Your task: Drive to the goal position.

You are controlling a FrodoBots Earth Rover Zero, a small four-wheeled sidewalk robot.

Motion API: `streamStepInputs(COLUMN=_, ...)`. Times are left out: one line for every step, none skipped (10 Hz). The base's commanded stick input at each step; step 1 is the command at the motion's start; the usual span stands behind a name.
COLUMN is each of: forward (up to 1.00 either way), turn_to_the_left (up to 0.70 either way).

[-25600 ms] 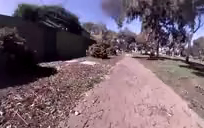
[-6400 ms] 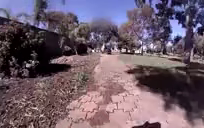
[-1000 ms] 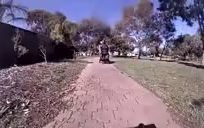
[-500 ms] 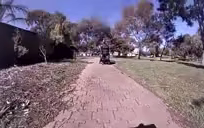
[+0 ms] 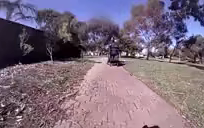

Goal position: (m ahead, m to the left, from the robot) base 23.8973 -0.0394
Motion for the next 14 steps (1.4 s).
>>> streamStepInputs(forward=0.7, turn_to_the_left=0.03)
streamStepInputs(forward=0.7, turn_to_the_left=0.02)
streamStepInputs(forward=0.7, turn_to_the_left=0.01)
streamStepInputs(forward=0.7, turn_to_the_left=0.01)
streamStepInputs(forward=0.7, turn_to_the_left=0.0)
streamStepInputs(forward=0.7, turn_to_the_left=0.0)
streamStepInputs(forward=0.7, turn_to_the_left=0.0)
streamStepInputs(forward=0.7, turn_to_the_left=0.0)
streamStepInputs(forward=0.6, turn_to_the_left=0.0)
streamStepInputs(forward=0.65, turn_to_the_left=0.0)
streamStepInputs(forward=0.7, turn_to_the_left=0.0)
streamStepInputs(forward=0.7, turn_to_the_left=0.0)
streamStepInputs(forward=0.7, turn_to_the_left=0.0)
streamStepInputs(forward=0.7, turn_to_the_left=0.0)
